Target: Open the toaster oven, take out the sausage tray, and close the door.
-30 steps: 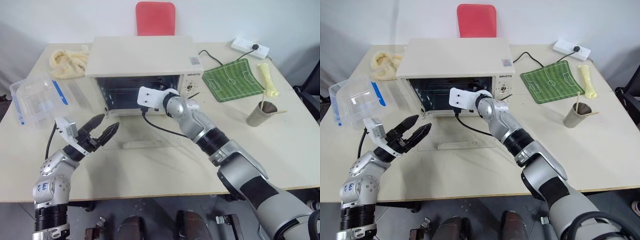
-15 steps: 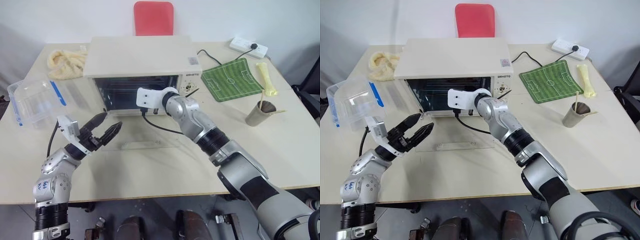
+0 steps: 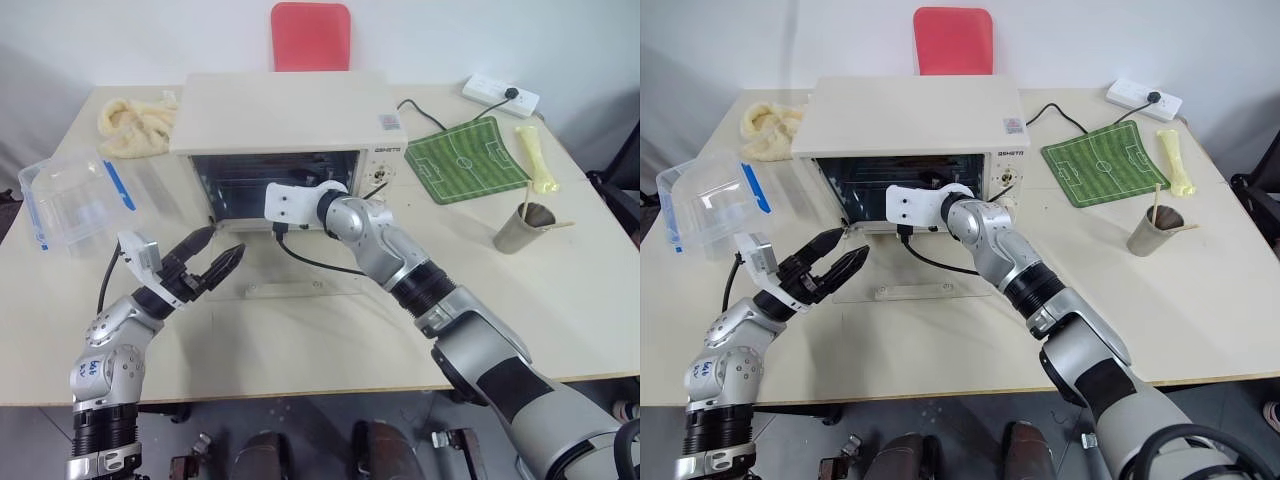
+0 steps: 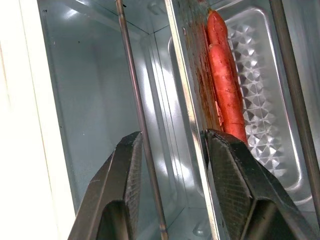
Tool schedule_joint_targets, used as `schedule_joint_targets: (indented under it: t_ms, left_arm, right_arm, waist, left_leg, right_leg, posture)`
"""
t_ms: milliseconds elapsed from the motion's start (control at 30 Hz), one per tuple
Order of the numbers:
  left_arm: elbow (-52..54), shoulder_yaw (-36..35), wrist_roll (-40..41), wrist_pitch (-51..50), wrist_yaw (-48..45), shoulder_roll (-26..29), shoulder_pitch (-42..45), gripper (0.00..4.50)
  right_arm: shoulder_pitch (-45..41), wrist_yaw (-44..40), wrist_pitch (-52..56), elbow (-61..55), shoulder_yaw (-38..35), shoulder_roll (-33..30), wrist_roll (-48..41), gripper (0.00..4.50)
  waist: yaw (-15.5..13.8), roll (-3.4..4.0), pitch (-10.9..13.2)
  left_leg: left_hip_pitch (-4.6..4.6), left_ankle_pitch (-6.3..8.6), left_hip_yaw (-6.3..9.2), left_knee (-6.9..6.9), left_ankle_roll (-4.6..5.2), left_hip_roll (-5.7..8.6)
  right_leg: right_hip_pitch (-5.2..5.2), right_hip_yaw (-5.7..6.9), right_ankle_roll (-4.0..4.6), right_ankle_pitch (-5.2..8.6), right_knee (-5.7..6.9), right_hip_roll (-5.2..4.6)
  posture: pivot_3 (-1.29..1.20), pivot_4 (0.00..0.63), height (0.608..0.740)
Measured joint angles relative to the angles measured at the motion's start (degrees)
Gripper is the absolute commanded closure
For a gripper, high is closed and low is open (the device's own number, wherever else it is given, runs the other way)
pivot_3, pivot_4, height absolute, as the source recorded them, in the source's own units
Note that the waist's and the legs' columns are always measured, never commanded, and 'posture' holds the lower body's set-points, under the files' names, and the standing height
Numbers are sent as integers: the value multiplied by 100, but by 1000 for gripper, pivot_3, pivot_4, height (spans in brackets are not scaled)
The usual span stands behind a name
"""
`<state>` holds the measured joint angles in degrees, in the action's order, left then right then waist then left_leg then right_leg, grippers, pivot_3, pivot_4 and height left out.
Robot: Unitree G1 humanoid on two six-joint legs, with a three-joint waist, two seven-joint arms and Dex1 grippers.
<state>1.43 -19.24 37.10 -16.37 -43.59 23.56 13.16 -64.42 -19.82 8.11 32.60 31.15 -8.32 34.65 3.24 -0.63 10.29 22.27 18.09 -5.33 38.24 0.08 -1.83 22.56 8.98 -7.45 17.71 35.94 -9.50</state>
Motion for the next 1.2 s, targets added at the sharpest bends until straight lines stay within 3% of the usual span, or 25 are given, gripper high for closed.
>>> schedule_joint_targets:
  t_ms: [400,500,567,667,1200]
  left_arm:
    - [-10,2,-4,6,4,0,42,0]
    - [-20,3,-16,6,6,0,72,0]
    - [-20,6,-22,7,6,0,117,0]
    - [-20,6,-25,11,8,0,123,0]
    - [-23,5,-28,12,29,-1,153,0]
  right_arm:
    - [34,328,-182,-8,223,-107,605,2423]
    - [72,332,-169,-7,223,-30,639,2976]
    - [70,395,-168,-10,216,-3,675,3804]
    - [66,454,-165,-38,198,-1,698,4465]
    - [284,153,59,-647,198,13,721,4465]
  waist:
    - [3,0,0]
    - [3,0,0]
    - [3,0,0]
    - [3,0,0]
    - [26,0,0]
  left_leg:
    - [0,0,0,-2,-1,0]
    - [0,0,0,-2,-1,0]
    - [-1,0,0,-2,-1,0]
    - [-2,0,1,-1,-1,0]
    - [-3,0,1,-6,-1,-1]
  right_leg:
    - [0,1,0,0,0,0]
    - [0,1,0,0,0,0]
    - [0,1,0,0,0,0]
    - [-1,1,0,0,0,0]
    - [1,-1,0,0,-2,0]
  posture:
    - [0,150,740]
    - [0,150,740]
    - [0,150,740]
    - [0,150,740]
    - [0,150,740]
